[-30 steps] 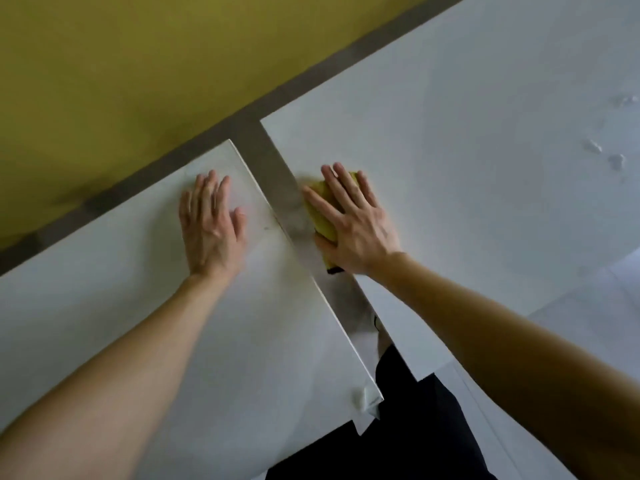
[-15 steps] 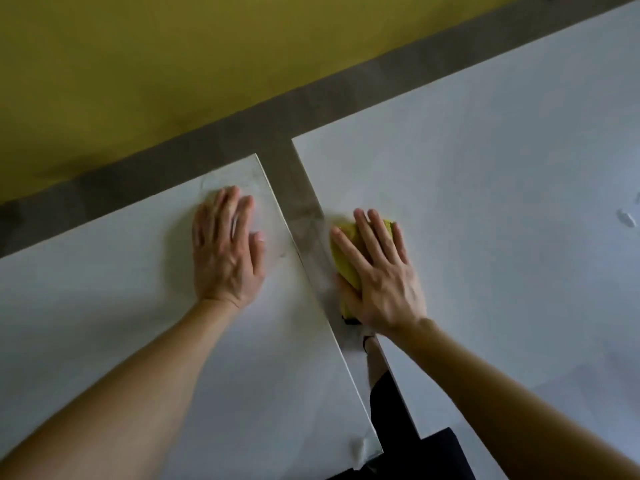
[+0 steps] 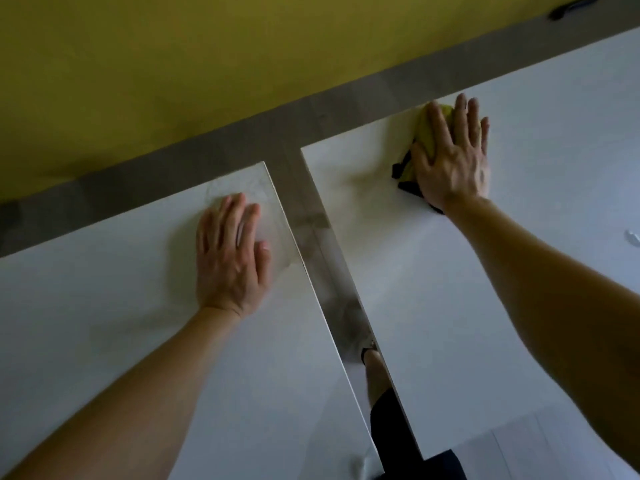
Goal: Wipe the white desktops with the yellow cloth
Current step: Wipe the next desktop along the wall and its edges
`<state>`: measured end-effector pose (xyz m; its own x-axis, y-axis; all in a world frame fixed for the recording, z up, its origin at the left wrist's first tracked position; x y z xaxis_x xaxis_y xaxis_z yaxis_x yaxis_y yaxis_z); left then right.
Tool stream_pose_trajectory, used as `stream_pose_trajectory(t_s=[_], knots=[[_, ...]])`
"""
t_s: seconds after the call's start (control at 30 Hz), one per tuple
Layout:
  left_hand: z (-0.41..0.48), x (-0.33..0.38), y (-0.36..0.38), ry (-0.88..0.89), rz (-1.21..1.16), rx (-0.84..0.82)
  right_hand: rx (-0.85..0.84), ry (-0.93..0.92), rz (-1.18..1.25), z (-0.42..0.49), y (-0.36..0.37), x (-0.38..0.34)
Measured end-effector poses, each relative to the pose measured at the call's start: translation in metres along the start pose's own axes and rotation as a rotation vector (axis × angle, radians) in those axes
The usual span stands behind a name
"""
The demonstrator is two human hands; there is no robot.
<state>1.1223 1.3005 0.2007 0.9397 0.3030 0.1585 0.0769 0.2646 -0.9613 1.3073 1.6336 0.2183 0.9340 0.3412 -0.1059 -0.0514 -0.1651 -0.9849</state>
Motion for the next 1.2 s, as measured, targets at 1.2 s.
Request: stream_pose_trajectory(t_s=[1.2], knots=[[0.064,0.049,-0.016,-0.096,-0.055,-0.115,0.032,-0.224,0.008,0.035,-0.008,0.013]])
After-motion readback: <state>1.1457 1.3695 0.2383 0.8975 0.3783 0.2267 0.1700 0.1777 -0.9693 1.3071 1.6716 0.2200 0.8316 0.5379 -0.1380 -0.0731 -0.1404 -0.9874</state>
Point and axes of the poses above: each hand's wrist, its own z-axis towards the middle knuckle, its own y-axis out of the palm, x = y × z, the point moved 6 cm from there along z, towards the middle knuckle, and after that the axes turned 13 degrees about y, right-handed, at the moved point
